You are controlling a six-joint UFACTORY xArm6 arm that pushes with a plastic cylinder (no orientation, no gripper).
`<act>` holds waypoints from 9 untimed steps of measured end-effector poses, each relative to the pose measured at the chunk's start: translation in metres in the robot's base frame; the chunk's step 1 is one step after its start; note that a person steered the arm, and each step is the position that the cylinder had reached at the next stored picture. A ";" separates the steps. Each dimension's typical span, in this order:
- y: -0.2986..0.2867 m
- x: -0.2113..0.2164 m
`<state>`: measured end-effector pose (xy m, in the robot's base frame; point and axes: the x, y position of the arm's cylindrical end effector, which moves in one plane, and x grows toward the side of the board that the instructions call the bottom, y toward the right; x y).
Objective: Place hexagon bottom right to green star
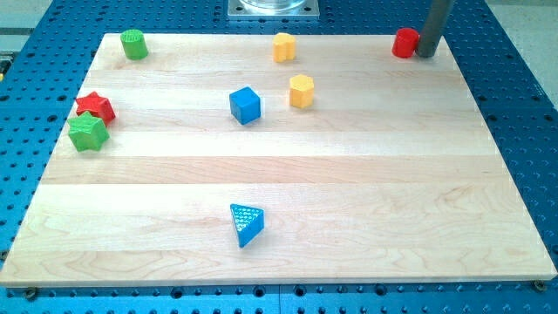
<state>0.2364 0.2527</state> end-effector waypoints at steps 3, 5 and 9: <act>0.054 -0.001; 0.054 0.013; -0.116 0.082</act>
<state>0.3187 0.1367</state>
